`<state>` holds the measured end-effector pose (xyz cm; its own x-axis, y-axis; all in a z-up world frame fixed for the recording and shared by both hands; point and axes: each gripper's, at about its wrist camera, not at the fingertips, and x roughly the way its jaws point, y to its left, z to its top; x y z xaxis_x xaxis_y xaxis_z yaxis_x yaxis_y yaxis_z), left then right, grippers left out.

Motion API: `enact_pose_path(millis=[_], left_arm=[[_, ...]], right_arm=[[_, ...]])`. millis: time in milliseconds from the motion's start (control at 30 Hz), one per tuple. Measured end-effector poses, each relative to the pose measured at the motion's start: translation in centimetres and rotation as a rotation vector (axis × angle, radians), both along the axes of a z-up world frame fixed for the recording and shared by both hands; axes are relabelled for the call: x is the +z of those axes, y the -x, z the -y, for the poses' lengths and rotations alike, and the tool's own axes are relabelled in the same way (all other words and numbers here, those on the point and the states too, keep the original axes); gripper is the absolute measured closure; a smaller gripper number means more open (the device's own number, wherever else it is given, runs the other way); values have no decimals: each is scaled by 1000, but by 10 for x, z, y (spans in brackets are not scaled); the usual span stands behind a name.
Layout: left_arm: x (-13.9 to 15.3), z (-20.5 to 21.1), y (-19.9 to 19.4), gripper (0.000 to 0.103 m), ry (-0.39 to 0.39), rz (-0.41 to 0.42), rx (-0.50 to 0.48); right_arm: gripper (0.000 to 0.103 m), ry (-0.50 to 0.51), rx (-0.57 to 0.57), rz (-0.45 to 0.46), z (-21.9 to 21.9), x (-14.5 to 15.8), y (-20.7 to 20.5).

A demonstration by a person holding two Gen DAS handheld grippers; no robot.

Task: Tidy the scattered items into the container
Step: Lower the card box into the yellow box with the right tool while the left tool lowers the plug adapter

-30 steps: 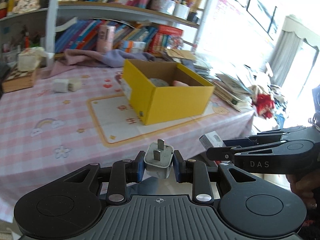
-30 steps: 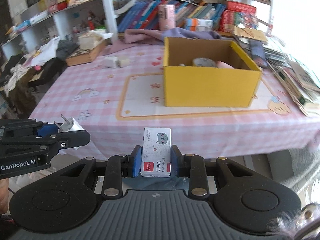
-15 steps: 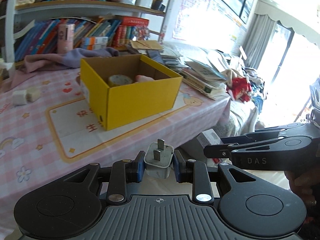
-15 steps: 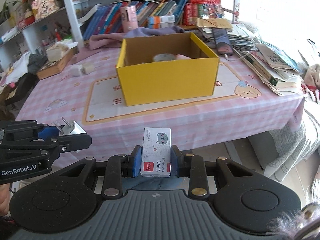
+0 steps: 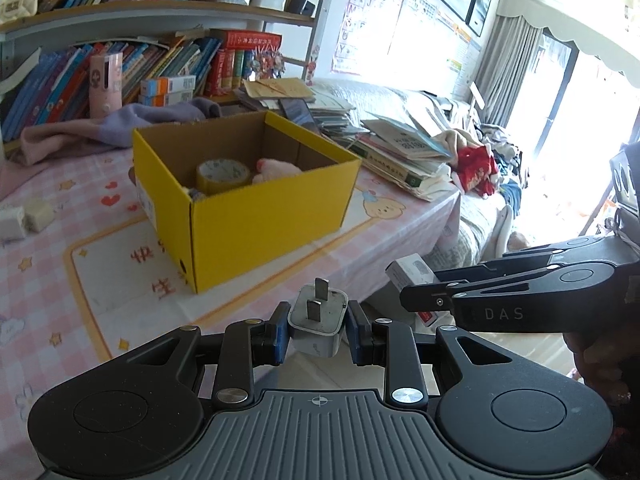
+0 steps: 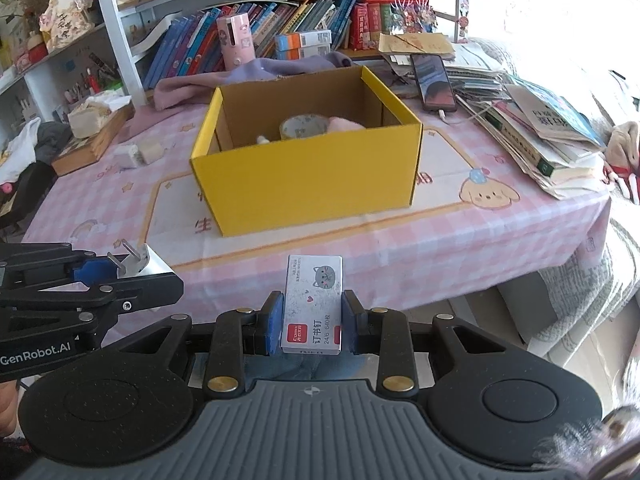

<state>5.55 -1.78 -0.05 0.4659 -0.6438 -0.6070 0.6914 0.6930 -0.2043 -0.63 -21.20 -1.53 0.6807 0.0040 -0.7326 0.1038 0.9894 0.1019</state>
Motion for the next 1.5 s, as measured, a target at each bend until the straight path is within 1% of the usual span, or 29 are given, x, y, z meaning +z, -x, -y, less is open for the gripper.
enact_pose_path(millis=[167, 300, 467, 567, 700, 833, 1000, 1100, 1233, 1333, 1400, 1500], left_arm=[[7, 14, -24, 76, 1, 37, 7], [18, 30, -41, 76, 11, 98, 10], [29, 50, -68, 76, 15, 144, 56], [32, 62, -85, 76, 5, 153, 99], [29, 77, -108, 76, -27, 150, 149], [19, 97, -132, 76, -86, 125, 188], [-2, 118, -156, 76, -172, 75, 217], [-11, 122, -165, 76, -199, 35, 238], [-25, 125, -176, 76, -238, -28, 268], [-32, 125, -183, 76, -249, -62, 289], [-33, 126, -184, 76, -260, -64, 294], [-35, 127, -186, 76, -261, -78, 304]], right_arm=[[74, 6, 21, 25, 13, 5, -30], [74, 19, 37, 63, 28, 14, -53], [74, 22, 73, 93, 50, 23, -88], [74, 14, 98, 113, 63, 29, -110], [74, 2, 153, 135, 76, 33, -147], [74, -22, 217, 140, 84, 31, -189], [74, -61, 288, 93, 89, 18, -243], [74, -112, 311, 49, 91, 9, -271], [74, -135, 339, -20, 86, -8, -303], [74, -154, 357, -89, 79, -22, -325], [74, -170, 370, -132, 75, -31, -337], [74, -198, 375, -169, 74, -40, -347]])
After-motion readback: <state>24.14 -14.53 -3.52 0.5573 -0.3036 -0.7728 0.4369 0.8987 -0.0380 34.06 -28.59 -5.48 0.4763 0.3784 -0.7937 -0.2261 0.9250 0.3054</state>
